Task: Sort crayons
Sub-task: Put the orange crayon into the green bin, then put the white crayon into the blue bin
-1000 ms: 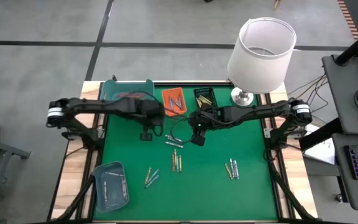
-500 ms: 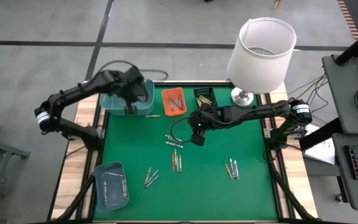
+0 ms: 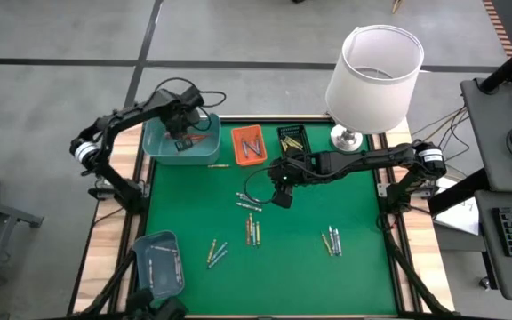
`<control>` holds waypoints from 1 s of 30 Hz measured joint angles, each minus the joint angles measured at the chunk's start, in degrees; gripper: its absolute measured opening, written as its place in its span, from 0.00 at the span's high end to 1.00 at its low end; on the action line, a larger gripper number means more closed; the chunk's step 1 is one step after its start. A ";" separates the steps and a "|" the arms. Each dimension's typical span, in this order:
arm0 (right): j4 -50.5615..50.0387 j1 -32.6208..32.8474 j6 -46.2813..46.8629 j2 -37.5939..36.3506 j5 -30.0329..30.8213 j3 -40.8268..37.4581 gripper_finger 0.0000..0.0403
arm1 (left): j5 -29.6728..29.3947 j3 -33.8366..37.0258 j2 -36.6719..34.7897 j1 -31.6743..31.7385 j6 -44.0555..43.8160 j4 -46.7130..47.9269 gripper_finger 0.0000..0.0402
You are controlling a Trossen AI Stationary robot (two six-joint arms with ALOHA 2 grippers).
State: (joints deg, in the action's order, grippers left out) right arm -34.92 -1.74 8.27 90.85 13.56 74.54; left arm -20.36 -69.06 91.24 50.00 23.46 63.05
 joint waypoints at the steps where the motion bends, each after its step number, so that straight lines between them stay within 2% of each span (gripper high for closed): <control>1: 0.02 0.00 0.00 0.00 0.00 0.00 0.68 | 0.00 0.00 0.45 0.00 -0.04 -0.04 0.94; 6: 0.00 0.00 0.00 0.00 0.00 0.00 0.68 | -0.06 0.00 1.51 0.00 -0.77 -0.11 0.90; 14: 0.02 0.00 0.35 0.00 0.00 0.00 0.68 | 0.62 0.00 -2.21 -0.23 -5.63 -1.21 0.89; 18: 0.04 0.00 1.35 0.00 0.00 0.00 0.68 | 7.86 0.20 -5.65 -1.33 -9.23 -4.46 0.89; 23: 0.02 0.00 1.89 0.00 0.00 0.00 0.68 | 18.90 3.02 -11.25 -4.72 -9.42 -13.07 0.89; 26: -0.33 0.00 3.42 0.00 -0.05 0.00 0.68 | 21.35 5.66 -14.57 -7.54 -9.93 -17.91 0.89; 30: -2.34 0.00 5.33 0.00 -0.08 0.00 0.68 | 21.38 9.56 -18.74 -12.04 -11.13 -23.93 0.89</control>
State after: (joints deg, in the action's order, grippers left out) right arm -37.25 -1.74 13.60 90.85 13.48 74.54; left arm 1.02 -59.49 72.50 37.96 12.33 39.12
